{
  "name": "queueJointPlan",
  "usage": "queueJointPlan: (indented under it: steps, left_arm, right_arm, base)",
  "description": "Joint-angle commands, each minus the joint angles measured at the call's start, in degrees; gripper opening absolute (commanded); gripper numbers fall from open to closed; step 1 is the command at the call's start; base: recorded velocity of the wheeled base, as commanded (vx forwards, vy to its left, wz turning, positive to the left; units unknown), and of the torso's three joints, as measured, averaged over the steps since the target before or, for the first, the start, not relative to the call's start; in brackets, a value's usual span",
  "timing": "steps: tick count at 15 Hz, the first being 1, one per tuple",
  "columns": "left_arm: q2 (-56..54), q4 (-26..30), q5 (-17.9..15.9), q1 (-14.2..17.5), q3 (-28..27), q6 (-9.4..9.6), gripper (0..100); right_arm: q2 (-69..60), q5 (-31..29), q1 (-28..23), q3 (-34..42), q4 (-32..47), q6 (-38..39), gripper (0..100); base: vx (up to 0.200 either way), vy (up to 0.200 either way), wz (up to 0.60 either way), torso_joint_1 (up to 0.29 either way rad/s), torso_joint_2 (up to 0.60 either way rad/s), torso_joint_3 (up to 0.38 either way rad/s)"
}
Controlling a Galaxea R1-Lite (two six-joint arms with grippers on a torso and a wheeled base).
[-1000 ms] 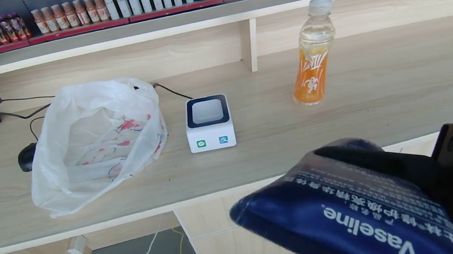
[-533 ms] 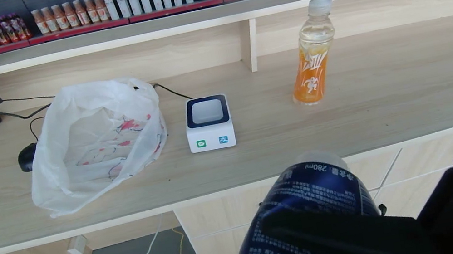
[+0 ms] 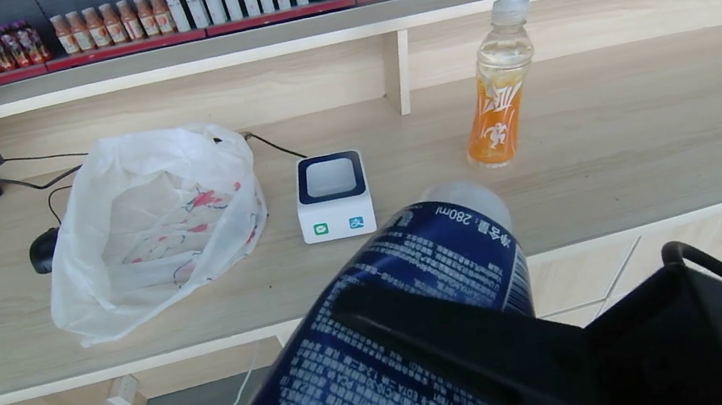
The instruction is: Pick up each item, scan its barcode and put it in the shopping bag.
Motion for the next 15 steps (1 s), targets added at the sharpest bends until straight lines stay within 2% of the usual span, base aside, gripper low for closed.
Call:
queueJointPlan:
  steps: [1, 15]
  left_arm:
    - [0.00, -0.02, 0.00, 0.00, 0.00, -0.01, 100]
    - [0.00, -0.02, 0.00, 0.00, 0.00, -0.01, 100]
  right_arm:
    - [2.00, 0.17, 0.02, -0.08, -0.12, -0.09, 0]
    - [2.62, 1.92, 3.10, -1.05, -0.12, -10.38, 0]
  base:
    - [0.000, 0.000, 0.00, 0.000, 0.00, 0.000]
    - [0.000, 0.000, 0.00, 0.000, 0.00, 0.000]
